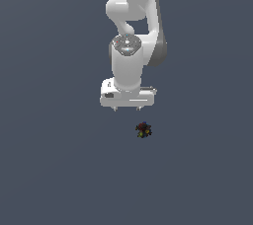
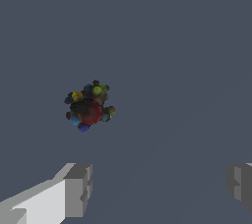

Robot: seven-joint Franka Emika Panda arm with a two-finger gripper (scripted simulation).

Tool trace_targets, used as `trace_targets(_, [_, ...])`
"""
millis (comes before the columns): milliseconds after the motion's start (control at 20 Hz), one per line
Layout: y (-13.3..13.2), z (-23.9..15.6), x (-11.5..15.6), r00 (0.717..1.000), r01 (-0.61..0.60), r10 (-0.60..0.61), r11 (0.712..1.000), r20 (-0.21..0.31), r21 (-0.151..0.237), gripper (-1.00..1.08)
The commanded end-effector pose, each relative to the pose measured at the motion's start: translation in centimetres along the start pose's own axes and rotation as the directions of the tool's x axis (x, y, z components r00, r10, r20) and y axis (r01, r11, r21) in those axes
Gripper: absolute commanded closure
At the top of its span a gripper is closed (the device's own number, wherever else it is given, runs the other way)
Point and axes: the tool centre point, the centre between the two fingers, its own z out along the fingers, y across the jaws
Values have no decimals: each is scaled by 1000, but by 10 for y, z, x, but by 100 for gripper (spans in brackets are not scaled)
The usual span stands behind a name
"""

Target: Pick up the object and move it to a goal position.

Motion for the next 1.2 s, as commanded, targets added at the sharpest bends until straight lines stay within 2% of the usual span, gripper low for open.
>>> trace_targets(0, [0, 0, 0, 1000, 0, 0, 1000, 0, 0, -92])
trace_targets(450, [17, 10, 2, 1000, -13, 13, 1000, 13, -27, -92])
trace_targets(800, [15, 11, 3, 999, -31, 31, 999, 12, -26, -92])
trace_targets(1150, [8, 16, 5, 994, -108, 108, 994, 9, -23, -92])
